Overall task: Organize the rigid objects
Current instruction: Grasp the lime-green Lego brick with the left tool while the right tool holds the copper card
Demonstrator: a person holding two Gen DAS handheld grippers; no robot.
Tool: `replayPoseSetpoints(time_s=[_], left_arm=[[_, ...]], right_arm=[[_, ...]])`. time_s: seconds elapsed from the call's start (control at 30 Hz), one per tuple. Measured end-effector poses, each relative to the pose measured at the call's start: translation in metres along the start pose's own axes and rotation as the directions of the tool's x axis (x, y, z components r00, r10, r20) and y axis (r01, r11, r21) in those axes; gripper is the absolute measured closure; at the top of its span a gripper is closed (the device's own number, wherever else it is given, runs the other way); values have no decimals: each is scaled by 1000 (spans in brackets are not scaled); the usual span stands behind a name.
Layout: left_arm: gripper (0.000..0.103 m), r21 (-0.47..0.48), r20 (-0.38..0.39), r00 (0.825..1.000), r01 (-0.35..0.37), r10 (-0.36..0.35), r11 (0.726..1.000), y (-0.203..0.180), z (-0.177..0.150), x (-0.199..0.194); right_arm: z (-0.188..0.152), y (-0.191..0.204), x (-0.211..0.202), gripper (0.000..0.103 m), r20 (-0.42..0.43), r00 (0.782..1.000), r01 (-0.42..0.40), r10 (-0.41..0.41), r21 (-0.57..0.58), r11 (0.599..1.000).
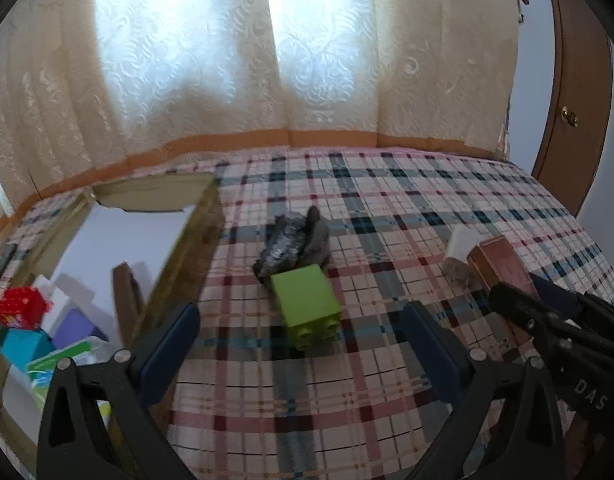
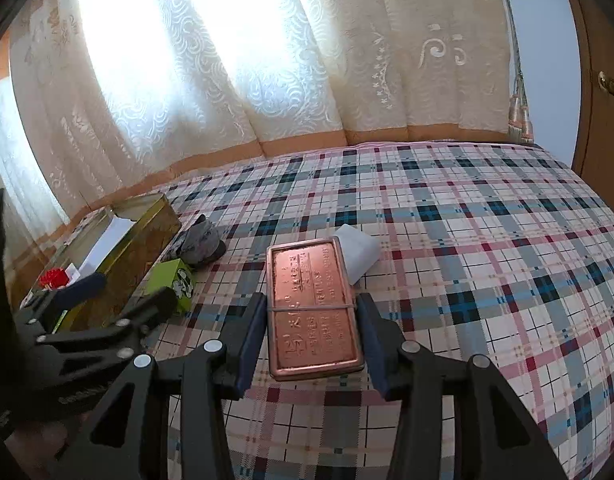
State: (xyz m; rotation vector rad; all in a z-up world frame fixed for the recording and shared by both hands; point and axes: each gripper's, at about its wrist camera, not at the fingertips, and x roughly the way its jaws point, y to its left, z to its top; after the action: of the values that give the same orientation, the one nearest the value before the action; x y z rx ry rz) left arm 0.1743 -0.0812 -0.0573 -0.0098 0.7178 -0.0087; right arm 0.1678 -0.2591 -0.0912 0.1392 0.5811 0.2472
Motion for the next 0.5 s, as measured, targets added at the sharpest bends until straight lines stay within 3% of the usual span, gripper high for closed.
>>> replayPoseSetpoints(time_s=[0.3, 0.47, 0.5], left_arm=[[23, -25, -37, 999, 14, -15, 1000, 1, 7, 17], [23, -35, -18, 995, 93, -94, 995, -3, 3, 8], [23, -19, -42, 997, 69, -70, 997, -7, 2, 12]], right_arm=[[0, -1, 3, 55, -5, 1000, -22, 22, 9, 1000], [0, -2, 4, 55, -10, 1000, -25, 25, 9, 1000], [0, -2, 4, 55, -10, 1000, -25, 25, 9, 1000]])
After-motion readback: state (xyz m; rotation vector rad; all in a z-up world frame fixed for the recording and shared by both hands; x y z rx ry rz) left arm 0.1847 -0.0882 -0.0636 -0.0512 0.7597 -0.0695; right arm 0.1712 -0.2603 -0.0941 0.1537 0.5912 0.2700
